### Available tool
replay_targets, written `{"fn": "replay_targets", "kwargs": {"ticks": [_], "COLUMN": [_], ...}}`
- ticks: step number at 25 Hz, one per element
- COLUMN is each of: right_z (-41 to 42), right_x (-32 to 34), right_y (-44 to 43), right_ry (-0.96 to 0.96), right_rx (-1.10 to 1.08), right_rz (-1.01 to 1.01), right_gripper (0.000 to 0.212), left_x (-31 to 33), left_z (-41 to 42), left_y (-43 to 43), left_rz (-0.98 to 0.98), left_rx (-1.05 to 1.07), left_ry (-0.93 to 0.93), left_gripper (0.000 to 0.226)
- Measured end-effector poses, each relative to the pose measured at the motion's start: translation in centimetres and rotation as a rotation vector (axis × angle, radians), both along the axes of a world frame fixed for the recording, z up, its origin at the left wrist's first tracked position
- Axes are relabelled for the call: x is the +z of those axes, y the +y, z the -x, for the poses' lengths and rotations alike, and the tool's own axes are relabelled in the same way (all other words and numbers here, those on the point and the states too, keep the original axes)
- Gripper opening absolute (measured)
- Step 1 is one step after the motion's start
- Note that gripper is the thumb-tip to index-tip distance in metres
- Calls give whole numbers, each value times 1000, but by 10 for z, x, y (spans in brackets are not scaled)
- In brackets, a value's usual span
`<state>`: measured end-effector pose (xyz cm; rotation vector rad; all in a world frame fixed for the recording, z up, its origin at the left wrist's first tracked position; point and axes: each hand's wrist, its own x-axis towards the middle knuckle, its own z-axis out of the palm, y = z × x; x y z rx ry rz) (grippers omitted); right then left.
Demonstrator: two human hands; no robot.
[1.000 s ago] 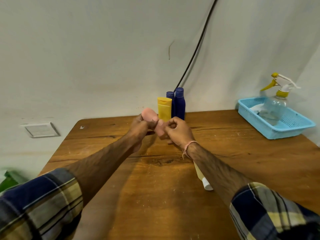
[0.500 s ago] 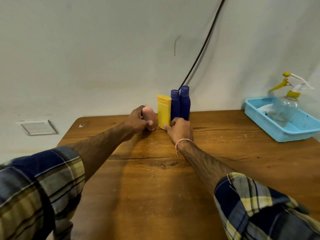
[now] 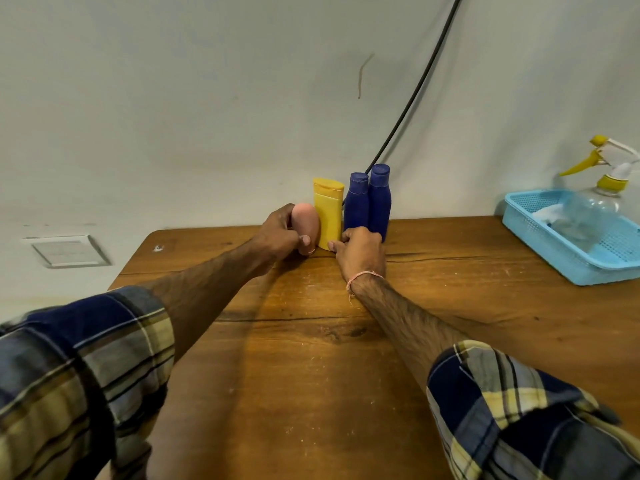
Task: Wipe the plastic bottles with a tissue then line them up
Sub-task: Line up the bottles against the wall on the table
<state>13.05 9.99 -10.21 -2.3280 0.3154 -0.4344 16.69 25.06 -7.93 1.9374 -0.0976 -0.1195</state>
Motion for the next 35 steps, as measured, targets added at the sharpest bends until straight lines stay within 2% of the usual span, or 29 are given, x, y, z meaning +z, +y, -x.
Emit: {"fn": "replay_targets", "kwargs": {"ticks": [17, 29, 33, 35], "right_z": [-12, -14, -5, 13], "right_x": [5, 4, 13, 23], "right_y": [-7, -11, -17, -32], "right_ry": [84, 106, 136, 135], "right_rx": [-46, -63, -19, 108], "right_rz": [-69, -76, -176, -151], "right_gripper": [30, 29, 25, 14], "left_x": [-5, -13, -12, -10], "left_z": [-14, -12, -8, -3], "left_y": [-11, -6, -4, -1], "left_rz": [51, 57, 26, 54], "left_rx": [24, 38, 40, 42], "left_ry": [-22, 2, -17, -7], "left_gripper": [66, 75, 71, 68]}}
